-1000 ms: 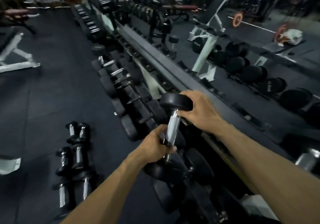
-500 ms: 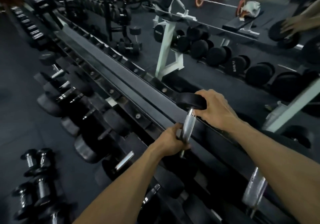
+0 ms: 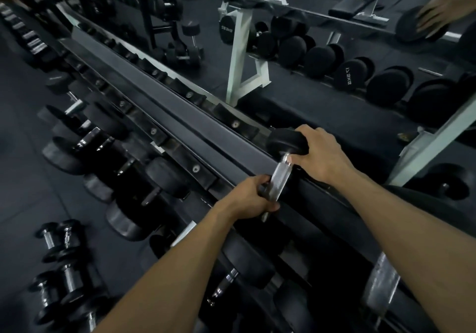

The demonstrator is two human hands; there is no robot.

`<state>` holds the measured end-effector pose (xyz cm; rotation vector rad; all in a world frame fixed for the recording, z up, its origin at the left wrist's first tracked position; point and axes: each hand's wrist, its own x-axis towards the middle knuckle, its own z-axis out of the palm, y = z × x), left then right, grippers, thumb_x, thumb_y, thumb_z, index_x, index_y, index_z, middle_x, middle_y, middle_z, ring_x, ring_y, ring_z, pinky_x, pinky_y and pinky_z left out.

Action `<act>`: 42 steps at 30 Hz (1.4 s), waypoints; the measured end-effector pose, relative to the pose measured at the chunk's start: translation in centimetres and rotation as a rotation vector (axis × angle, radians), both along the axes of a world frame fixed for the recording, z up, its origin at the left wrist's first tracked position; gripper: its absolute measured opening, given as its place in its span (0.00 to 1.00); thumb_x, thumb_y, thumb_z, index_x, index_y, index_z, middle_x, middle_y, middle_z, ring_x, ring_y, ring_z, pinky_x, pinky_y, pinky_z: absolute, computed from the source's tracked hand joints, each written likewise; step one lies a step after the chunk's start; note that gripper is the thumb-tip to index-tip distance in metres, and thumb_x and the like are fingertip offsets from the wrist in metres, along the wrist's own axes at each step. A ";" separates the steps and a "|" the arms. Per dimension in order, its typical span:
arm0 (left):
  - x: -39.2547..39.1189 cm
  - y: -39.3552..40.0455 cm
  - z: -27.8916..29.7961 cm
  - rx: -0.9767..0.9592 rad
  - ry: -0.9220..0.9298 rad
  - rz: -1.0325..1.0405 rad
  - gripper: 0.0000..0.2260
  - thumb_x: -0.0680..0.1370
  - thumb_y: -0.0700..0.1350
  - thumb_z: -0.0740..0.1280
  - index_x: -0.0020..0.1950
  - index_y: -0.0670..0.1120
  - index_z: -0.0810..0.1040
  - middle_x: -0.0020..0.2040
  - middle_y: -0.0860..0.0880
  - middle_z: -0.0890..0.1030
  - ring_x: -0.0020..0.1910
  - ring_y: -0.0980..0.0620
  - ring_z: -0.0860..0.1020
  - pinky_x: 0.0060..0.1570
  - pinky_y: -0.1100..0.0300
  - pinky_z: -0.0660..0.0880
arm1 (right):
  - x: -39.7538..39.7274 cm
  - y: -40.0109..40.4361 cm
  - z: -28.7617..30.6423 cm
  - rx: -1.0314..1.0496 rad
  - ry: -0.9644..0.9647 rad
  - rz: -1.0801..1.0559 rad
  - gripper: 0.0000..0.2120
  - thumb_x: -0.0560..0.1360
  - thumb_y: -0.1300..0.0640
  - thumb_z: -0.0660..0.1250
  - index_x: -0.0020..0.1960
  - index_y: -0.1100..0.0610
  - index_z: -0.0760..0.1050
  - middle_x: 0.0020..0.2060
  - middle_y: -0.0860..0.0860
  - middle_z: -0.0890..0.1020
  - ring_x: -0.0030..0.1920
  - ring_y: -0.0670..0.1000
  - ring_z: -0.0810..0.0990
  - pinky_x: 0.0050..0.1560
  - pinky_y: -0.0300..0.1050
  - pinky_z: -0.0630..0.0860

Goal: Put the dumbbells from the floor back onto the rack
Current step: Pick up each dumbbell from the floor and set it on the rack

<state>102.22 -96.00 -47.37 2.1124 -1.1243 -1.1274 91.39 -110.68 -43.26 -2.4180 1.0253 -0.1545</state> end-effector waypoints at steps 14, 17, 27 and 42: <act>-0.2 1.4 -0.2 -0.095 -0.094 0.098 0.20 0.74 0.58 0.70 0.62 0.53 0.75 0.50 0.53 0.83 0.48 0.54 0.81 0.52 0.54 0.78 | -0.2 0.6 0.8 -0.040 0.117 -0.009 0.25 0.72 0.47 0.72 0.65 0.52 0.68 0.56 0.57 0.74 0.54 0.58 0.76 0.55 0.56 0.76; 0.0 3.0 0.6 -0.116 -0.106 0.113 0.22 0.75 0.60 0.68 0.65 0.53 0.73 0.54 0.54 0.81 0.52 0.55 0.79 0.53 0.59 0.76 | 0.6 1.3 1.8 -0.076 0.162 0.005 0.31 0.72 0.44 0.71 0.69 0.54 0.65 0.62 0.58 0.72 0.62 0.61 0.72 0.59 0.57 0.74; 3.7 15.3 3.2 -0.079 -0.406 0.234 0.25 0.76 0.62 0.64 0.70 0.52 0.71 0.63 0.51 0.72 0.58 0.51 0.75 0.59 0.54 0.73 | 8.3 11.6 4.8 -0.256 0.052 0.398 0.30 0.74 0.42 0.67 0.71 0.53 0.66 0.66 0.56 0.71 0.67 0.60 0.68 0.68 0.56 0.66; 7.1 49.5 -1.6 0.136 -0.345 0.549 0.24 0.78 0.59 0.64 0.71 0.50 0.69 0.64 0.50 0.71 0.61 0.49 0.75 0.59 0.58 0.71 | 20.3 42.5 0.2 -0.176 0.280 0.896 0.30 0.75 0.44 0.66 0.73 0.52 0.62 0.66 0.53 0.70 0.67 0.57 0.69 0.63 0.56 0.72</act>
